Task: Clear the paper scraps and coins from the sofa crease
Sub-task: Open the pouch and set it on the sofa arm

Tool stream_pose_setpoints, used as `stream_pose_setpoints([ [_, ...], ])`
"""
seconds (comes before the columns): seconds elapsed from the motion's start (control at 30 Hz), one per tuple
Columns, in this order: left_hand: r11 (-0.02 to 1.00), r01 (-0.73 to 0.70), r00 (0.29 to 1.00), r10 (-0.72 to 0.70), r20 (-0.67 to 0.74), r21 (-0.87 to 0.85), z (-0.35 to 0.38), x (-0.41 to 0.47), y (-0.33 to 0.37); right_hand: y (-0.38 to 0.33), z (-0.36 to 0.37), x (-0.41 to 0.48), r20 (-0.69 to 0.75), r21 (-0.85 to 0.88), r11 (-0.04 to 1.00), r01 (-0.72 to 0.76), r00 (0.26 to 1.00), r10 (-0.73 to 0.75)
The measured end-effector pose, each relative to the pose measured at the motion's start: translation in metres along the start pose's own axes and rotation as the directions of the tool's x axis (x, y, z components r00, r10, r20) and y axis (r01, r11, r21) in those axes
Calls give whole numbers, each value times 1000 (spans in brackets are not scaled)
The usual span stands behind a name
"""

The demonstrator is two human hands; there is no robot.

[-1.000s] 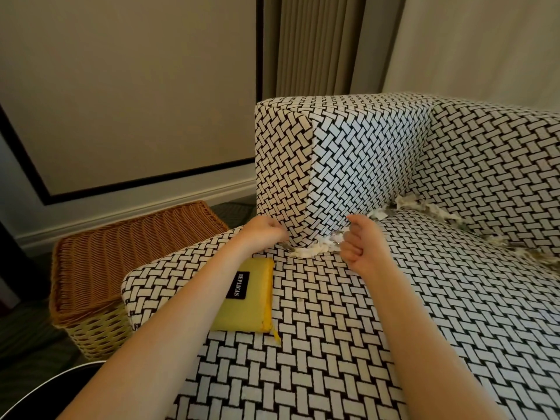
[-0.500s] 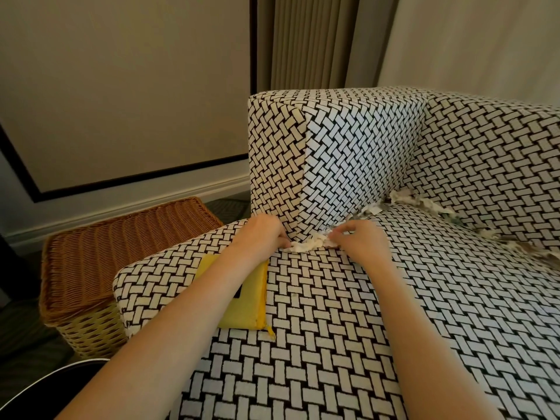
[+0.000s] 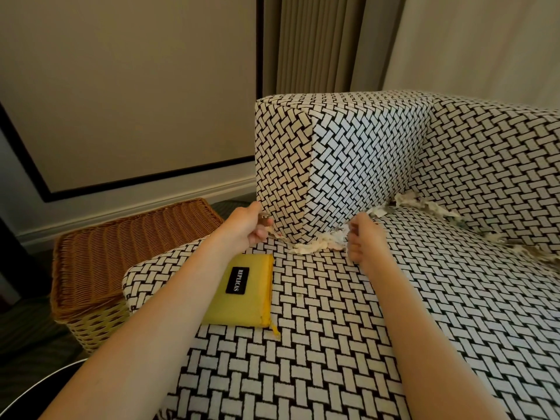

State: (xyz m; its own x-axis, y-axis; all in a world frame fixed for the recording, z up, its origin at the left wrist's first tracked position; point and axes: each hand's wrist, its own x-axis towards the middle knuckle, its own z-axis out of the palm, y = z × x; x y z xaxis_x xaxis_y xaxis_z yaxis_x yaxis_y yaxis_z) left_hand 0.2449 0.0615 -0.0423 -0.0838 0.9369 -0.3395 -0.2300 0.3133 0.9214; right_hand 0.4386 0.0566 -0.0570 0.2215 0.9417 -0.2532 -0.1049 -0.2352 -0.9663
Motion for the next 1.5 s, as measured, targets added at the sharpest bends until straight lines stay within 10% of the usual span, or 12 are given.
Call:
stream_pose_setpoints([
  [0.1,996,72,997,-71,26,-50,-3,-5,2,3,8,-6,274,444,842,-305,941,197],
  [0.23,990,130,988,-124,93,-61,0,-11,4,9,38,-30,476,504,705,-498,842,255],
  [0.5,965,32,990,-66,123,261,10,-25,8,17,71,-55,423,633,575,-518,854,303],
  [0.63,559,-323,945,232,230,764,24,-35,4,11,74,-67,422,653,545,-526,850,315],
  [0.8,313,-515,857,206,472,798,27,-37,-8,6,71,-68,472,674,462,-577,817,331],
  [1.1,340,-518,828,430,360,785,17,-50,5,6,65,-61,433,728,411,-548,833,344],
  [1.27,42,-135,991,22,134,990,8,-51,11,4,60,-59,379,696,500,-515,855,354],
  [1.5,-196,-54,971,-240,6,979,-2,-51,12,4,59,-54,372,682,520,-515,856,360],
])
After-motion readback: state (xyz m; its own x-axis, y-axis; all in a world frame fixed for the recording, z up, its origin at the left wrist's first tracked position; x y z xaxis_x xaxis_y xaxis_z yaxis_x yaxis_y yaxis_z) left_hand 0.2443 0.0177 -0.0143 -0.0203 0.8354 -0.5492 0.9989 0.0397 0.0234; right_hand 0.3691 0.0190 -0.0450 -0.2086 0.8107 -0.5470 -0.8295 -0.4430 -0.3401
